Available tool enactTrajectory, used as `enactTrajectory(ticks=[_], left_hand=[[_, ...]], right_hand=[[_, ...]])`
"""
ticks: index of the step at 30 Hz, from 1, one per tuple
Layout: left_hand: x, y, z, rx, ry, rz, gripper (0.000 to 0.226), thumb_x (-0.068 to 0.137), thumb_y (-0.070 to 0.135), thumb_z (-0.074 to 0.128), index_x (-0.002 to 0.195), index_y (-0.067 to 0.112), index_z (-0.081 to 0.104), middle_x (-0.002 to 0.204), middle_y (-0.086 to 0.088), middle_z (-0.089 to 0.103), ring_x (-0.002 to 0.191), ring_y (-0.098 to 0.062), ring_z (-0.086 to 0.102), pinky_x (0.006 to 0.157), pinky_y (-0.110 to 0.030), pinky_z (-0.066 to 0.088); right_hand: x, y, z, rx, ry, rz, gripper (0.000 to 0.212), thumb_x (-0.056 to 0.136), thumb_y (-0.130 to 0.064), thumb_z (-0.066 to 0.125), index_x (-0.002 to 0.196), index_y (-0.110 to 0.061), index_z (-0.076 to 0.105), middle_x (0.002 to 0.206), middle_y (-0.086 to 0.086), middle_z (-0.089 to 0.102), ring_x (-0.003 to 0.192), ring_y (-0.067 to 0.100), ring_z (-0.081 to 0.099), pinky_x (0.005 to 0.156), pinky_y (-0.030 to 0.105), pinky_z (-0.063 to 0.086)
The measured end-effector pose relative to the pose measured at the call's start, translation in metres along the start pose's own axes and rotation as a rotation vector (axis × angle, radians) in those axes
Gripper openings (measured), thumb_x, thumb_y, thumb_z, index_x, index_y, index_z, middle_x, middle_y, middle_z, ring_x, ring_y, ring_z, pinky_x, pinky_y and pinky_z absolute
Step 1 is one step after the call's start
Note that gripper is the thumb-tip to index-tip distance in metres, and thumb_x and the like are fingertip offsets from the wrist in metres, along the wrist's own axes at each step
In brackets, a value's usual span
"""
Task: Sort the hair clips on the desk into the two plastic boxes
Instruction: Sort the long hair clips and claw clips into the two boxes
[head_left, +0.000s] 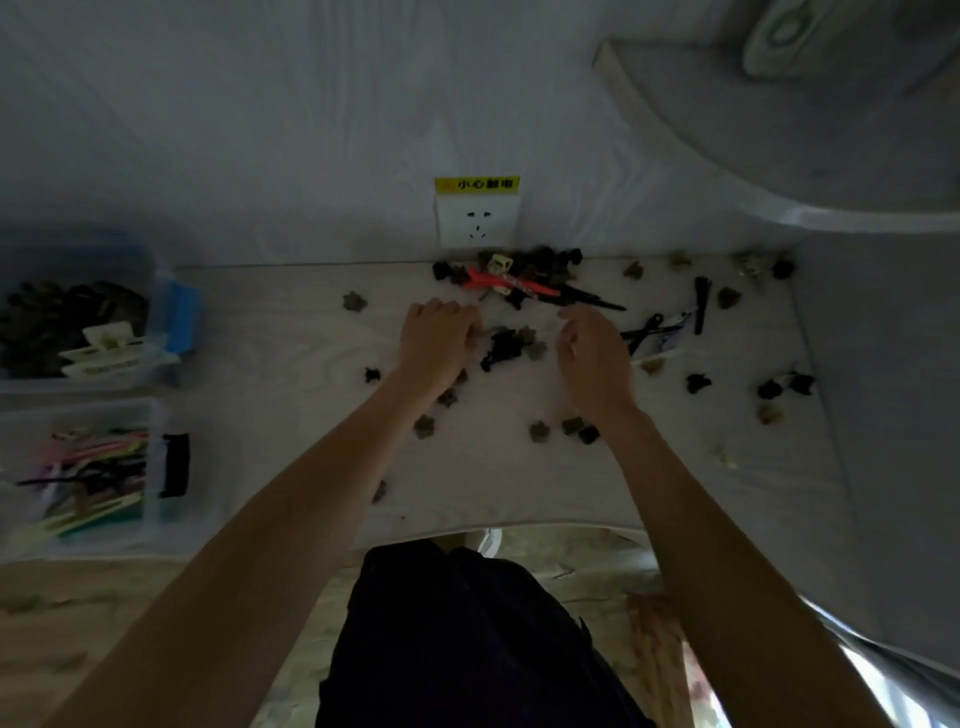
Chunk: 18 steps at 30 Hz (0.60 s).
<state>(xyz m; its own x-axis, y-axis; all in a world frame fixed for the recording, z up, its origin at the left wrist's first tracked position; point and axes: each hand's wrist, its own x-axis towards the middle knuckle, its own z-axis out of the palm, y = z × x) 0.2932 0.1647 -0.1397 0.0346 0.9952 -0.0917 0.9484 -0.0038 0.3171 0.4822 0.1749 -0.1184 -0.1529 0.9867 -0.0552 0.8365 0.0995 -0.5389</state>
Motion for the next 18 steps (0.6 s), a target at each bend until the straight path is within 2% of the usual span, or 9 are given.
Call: enactTrajectory(ticks=[3,5,9,12,13,15,18], left_hand=[[0.01,-0.003,-0.009,-0.04,0.161,0.066,0.021,0.087,0.015,0.055,0.107,0.011,0.06,0.113,-0.011,0.059,0.104,-0.03,0.052,0.085,-0.036,0.038],[0.026,0.0,-0.014,-0.063,0.183,0.136,0.021,0.084,0.01,0.058,0.103,0.006,0.06,0.117,-0.013,0.059,0.107,-0.032,0.053,0.087,-0.038,0.042],[0.043,0.005,-0.014,-0.088,0.101,0.125,0.019,0.085,0.009,0.057,0.102,0.001,0.061,0.119,-0.015,0.056,0.109,-0.031,0.052,0.083,-0.04,0.048],[0.042,0.003,-0.014,-0.091,0.039,0.069,0.018,0.088,0.013,0.055,0.104,0.006,0.062,0.118,-0.013,0.056,0.107,-0.031,0.053,0.083,-0.04,0.048],[0.039,0.003,-0.015,-0.083,0.018,0.073,0.02,0.089,0.014,0.055,0.106,0.007,0.062,0.118,-0.013,0.057,0.105,-0.032,0.055,0.083,-0.041,0.048],[0.032,0.0,-0.016,-0.063,-0.019,0.097,0.02,0.088,0.017,0.057,0.106,0.009,0.062,0.116,-0.011,0.057,0.097,-0.032,0.057,0.08,-0.039,0.048],[0.021,-0.009,-0.016,-0.058,-0.045,0.118,0.017,0.086,0.021,0.061,0.1,0.011,0.061,0.113,-0.008,0.056,0.08,-0.029,0.058,0.071,-0.036,0.047]], right_hand=[[0.037,0.002,0.002,-0.079,0.026,-0.117,0.018,0.092,-0.007,0.048,0.104,-0.003,0.061,0.106,0.021,0.059,0.097,0.034,0.054,0.08,0.035,0.042],[0.057,0.001,0.007,-0.077,0.017,-0.152,0.017,0.093,-0.01,0.048,0.102,-0.004,0.062,0.103,0.019,0.061,0.095,0.032,0.055,0.076,0.033,0.04],[0.075,-0.002,0.02,-0.125,-0.048,-0.187,0.016,0.093,-0.01,0.047,0.099,-0.005,0.062,0.099,0.017,0.063,0.089,0.03,0.057,0.069,0.036,0.046],[0.063,-0.002,0.028,-0.155,-0.056,-0.212,0.019,0.092,-0.005,0.047,0.103,-0.004,0.061,0.095,0.018,0.063,0.084,0.03,0.059,0.064,0.033,0.044],[0.056,-0.001,0.03,-0.143,-0.048,-0.227,0.021,0.091,-0.003,0.046,0.107,-0.003,0.061,0.094,0.019,0.063,0.084,0.03,0.059,0.064,0.032,0.043],[0.043,-0.001,0.028,-0.102,-0.04,-0.251,0.018,0.091,-0.002,0.047,0.101,-0.002,0.062,0.094,0.018,0.064,0.08,0.029,0.059,0.065,0.03,0.045],[0.033,0.003,0.021,-0.06,0.034,-0.256,0.013,0.089,-0.005,0.053,0.099,-0.003,0.061,0.11,0.016,0.061,0.088,0.027,0.06,0.069,0.032,0.052]])
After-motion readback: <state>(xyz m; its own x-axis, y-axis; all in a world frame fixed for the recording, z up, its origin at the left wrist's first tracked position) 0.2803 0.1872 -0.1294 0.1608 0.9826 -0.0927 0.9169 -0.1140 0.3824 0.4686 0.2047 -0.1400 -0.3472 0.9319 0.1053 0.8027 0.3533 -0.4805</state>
